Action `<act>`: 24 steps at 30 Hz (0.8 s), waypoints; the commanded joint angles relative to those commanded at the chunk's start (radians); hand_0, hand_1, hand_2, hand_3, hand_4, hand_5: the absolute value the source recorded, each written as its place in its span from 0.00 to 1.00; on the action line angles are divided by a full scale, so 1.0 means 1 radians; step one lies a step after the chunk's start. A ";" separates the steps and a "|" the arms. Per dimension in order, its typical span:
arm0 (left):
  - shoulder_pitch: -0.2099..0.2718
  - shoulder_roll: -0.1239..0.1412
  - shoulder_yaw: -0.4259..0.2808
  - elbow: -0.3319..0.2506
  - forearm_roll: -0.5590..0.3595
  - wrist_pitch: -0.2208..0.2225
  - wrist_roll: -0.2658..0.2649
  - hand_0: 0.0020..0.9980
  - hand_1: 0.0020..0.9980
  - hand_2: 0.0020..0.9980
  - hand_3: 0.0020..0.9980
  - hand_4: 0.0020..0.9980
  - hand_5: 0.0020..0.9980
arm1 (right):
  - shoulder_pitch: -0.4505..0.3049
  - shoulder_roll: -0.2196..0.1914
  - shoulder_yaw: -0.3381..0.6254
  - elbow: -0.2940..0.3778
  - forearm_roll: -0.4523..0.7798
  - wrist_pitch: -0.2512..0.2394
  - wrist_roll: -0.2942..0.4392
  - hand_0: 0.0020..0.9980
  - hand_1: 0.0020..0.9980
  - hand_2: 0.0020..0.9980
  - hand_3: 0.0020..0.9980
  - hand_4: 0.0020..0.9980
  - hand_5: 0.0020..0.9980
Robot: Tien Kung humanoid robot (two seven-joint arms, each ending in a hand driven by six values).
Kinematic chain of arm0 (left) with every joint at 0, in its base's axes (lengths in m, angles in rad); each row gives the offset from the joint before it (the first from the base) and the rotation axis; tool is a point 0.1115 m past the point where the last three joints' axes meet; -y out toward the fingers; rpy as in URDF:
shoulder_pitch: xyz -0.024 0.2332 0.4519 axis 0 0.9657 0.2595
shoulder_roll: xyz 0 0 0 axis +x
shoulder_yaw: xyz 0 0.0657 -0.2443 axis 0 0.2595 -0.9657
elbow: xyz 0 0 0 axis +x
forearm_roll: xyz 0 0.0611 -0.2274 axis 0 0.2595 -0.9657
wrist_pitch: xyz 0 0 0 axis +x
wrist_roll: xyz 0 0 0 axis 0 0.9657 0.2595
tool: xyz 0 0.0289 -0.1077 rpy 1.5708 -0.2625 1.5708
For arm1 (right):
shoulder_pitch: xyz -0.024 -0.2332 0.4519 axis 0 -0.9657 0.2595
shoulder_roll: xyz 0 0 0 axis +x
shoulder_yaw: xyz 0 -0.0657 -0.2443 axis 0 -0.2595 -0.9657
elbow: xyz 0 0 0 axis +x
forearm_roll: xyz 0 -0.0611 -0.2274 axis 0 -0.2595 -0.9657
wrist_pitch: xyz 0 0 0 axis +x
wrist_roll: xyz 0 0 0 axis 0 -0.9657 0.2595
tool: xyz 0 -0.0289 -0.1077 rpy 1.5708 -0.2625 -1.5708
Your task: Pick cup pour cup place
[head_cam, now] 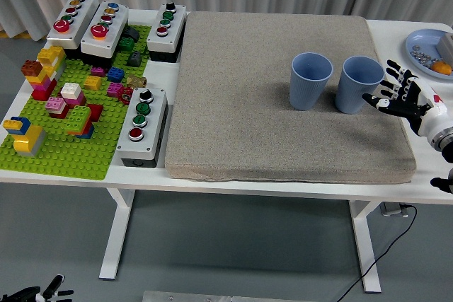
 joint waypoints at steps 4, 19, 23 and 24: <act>-0.001 0.001 -0.004 0.000 0.004 -0.001 0.002 0.72 0.71 0.74 0.64 0.52 0.98 | 0.005 0.001 0.014 0.003 0.002 0.000 0.001 0.94 0.92 1.00 1.00 0.88 0.27; 0.000 0.012 0.008 0.000 -0.010 0.000 0.003 0.73 0.71 0.74 0.64 0.52 0.98 | 0.190 -0.005 0.086 -0.009 0.035 -0.020 0.004 0.94 0.92 1.00 1.00 0.88 0.28; 0.001 0.014 0.016 0.000 -0.016 -0.001 0.002 0.73 0.71 0.74 0.64 0.52 0.98 | 0.234 0.015 0.127 -0.034 0.059 -0.028 0.016 0.94 0.92 1.00 1.00 0.88 0.28; 0.002 0.015 0.017 0.000 -0.018 0.000 0.002 0.73 0.71 0.74 0.64 0.52 0.98 | 0.245 0.026 0.144 -0.042 0.067 -0.036 0.023 0.93 0.90 0.99 0.96 0.87 0.31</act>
